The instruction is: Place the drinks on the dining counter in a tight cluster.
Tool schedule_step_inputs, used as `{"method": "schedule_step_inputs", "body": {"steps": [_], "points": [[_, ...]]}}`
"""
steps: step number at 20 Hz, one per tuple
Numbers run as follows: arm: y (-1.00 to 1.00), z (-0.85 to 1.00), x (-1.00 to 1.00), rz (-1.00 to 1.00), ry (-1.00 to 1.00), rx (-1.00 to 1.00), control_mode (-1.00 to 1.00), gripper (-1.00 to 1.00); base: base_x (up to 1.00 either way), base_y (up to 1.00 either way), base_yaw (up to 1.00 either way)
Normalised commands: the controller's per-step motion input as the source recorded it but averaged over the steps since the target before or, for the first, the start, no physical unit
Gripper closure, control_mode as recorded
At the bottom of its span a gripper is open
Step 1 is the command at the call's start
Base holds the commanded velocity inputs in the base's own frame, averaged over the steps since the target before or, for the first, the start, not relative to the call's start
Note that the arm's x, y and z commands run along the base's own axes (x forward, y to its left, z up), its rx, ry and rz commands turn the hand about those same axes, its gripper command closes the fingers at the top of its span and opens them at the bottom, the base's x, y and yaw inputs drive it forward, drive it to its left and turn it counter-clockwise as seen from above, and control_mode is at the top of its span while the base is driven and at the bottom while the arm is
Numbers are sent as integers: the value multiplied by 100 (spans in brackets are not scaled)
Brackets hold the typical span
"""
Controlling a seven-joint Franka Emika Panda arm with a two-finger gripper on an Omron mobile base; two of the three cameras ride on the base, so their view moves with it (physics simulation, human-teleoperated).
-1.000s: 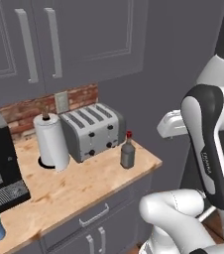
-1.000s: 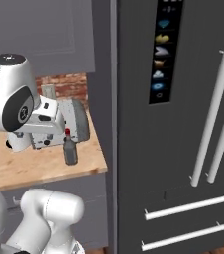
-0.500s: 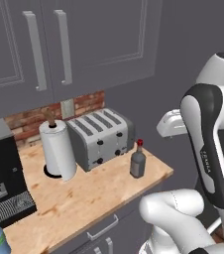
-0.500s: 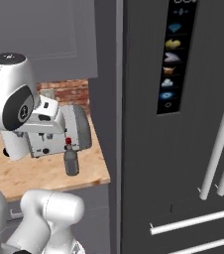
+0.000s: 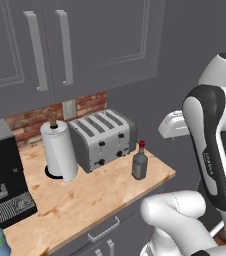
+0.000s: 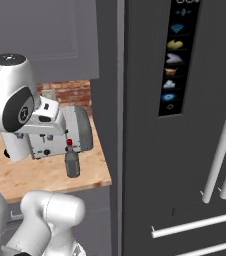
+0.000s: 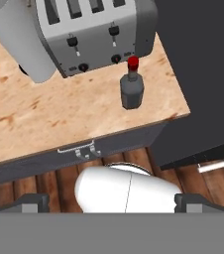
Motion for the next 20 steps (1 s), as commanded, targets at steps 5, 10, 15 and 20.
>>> {"method": "schedule_step_inputs", "body": {"steps": [5, 10, 15, 20], "points": [[0, 0, 0, 0, 0, 0, 100, -100, 0, 0, 0], [0, 0, 0, 0, 0, 0, 100, -100, 0, 0, 0], [0, 0, 11, 1, 0, 0, -100, -100, 0, 0, 0], [0, -5, 57, 2, 0, 0, -100, -100, 0, 0, 0]]}}
